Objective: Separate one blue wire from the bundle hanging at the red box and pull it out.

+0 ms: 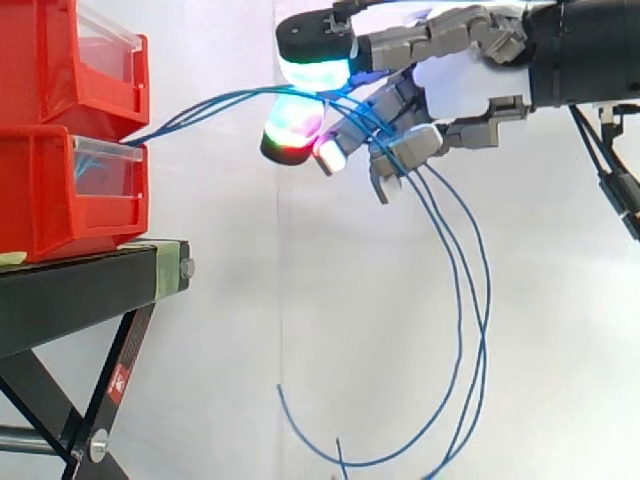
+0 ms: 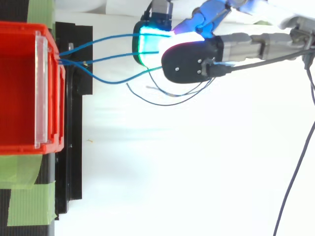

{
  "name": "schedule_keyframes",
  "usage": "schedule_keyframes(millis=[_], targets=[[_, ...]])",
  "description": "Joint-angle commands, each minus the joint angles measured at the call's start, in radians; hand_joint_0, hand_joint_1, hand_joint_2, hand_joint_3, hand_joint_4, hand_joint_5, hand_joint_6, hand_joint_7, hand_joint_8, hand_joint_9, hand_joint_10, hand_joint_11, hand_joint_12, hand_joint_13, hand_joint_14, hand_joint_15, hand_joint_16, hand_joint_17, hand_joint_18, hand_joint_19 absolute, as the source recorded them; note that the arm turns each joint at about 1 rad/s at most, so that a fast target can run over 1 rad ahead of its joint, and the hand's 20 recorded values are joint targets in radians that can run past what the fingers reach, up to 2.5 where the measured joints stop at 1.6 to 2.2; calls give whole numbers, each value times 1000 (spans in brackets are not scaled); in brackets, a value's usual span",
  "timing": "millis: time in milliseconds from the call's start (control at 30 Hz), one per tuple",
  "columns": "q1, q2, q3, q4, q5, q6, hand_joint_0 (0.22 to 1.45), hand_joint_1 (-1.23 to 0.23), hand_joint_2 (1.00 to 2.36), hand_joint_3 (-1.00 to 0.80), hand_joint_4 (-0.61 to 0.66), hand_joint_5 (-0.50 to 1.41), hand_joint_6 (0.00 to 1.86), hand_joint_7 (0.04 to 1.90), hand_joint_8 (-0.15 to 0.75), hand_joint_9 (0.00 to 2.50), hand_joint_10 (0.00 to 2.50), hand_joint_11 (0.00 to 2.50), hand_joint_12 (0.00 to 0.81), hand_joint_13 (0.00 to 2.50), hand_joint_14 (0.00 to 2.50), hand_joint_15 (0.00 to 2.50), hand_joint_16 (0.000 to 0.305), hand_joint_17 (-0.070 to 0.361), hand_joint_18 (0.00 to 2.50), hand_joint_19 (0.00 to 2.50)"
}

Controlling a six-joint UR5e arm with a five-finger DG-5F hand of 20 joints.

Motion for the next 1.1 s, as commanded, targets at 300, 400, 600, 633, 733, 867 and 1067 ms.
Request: schedule_keyframes(millis=[300, 400, 600, 633, 733, 867, 1067], targets=[[-2, 25, 0, -5, 2, -73, 711, -531, 1022, -251, 253, -121, 500, 1263, 299, 955, 18, 1038, 282, 1275, 482, 1739, 51, 115, 884, 1062], [-1, 24, -1, -4, 2, -76, 726, -604, 1024, -232, 249, -121, 501, 1260, 295, 947, 19, 1051, 288, 1272, 495, 1733, 51, 114, 881, 1066], [-1, 24, 0, -4, 2, -81, 732, -795, 1021, -263, 227, -127, 501, 1300, 283, 906, 19, 1040, 294, 1249, 478, 1753, 50, 112, 866, 1059], [-2, 24, 0, -5, 2, -81, 732, -821, 1021, -266, 216, -129, 500, 1304, 280, 896, 19, 1040, 294, 1239, 480, 1764, 50, 112, 861, 1058], [-1, 25, 0, -7, 2, -81, 734, -860, 1019, -283, 199, -136, 502, 1323, 273, 864, 18, 1040, 298, 1200, 463, 1764, 49, 110, 839, 1050], [-2, 24, 0, -7, 2, -81, 657, -776, 1016, -322, 218, -139, 514, 1304, 280, 854, 19, 1045, 304, 1189, 496, 1742, 49, 110, 824, 1072], [-2, 24, -1, -7, 2, -81, 617, -472, 1007, -432, 244, -127, 510, 1313, 303, 914, 19, 1028, 299, 1223, 538, 1702, 50, 111, 850, 1081]])
